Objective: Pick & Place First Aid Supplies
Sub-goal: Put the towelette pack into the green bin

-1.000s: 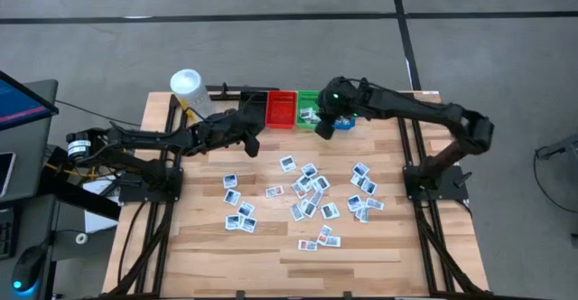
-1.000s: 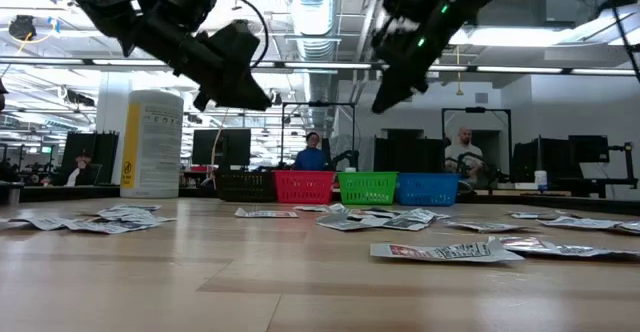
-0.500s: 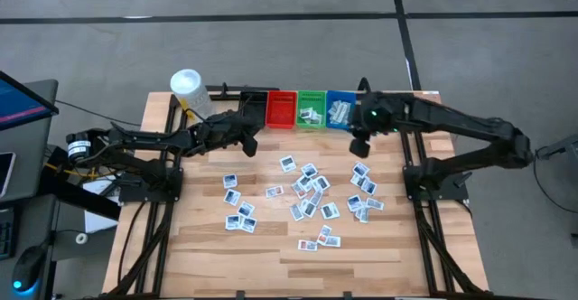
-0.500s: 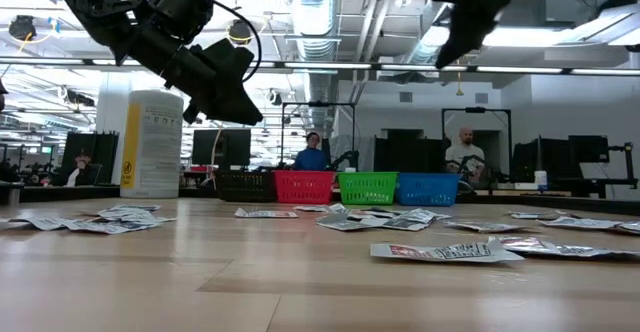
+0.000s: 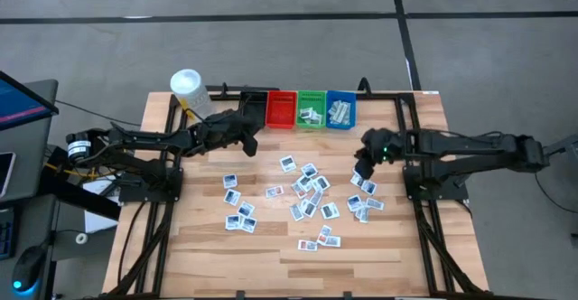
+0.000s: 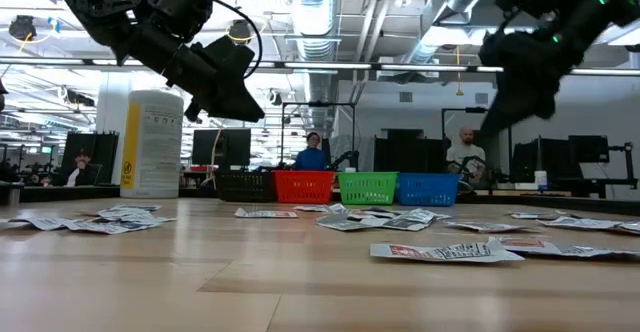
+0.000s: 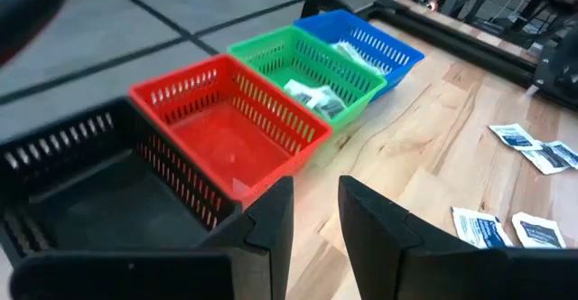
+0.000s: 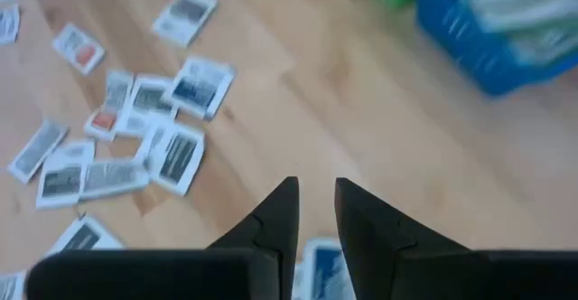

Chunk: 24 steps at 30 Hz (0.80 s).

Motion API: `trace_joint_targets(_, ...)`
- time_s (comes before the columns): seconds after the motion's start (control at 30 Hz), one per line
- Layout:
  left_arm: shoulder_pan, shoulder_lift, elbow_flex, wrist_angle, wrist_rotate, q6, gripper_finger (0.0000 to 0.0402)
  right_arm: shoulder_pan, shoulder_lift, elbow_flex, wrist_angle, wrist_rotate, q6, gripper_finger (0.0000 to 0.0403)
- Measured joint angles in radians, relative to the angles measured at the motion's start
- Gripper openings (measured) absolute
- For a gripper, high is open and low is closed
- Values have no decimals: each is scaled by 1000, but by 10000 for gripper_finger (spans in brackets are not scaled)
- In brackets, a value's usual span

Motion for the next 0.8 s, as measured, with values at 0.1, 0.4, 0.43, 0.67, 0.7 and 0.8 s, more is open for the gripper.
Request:
trace_joint_targets(0.1, 0, 0, 0, 39, 0, 24, 91, 66, 20, -46, 54, 1, 58, 70)
trace_joint_targets(0.4, 0, 0, 1, 102, 0, 29, 91, 199, 108, -56, 97, 106, 72, 70)
trace_joint_targets(0.43, 0, 0, 1, 104, 0, 29, 91, 203, 120, -56, 95, 107, 72, 70)
trace_joint_targets(0.67, -1, 0, 1, 109, 0, 23, 91, 203, 197, -56, 117, 107, 72, 70)
trace_joint_targets(0.7, -1, 0, 1, 109, 0, 23, 91, 204, 210, -56, 126, 106, 67, 70)
trace_joint_targets(0.8, -1, 0, 1, 109, 0, 23, 91, 204, 248, -56, 143, 101, 63, 70)
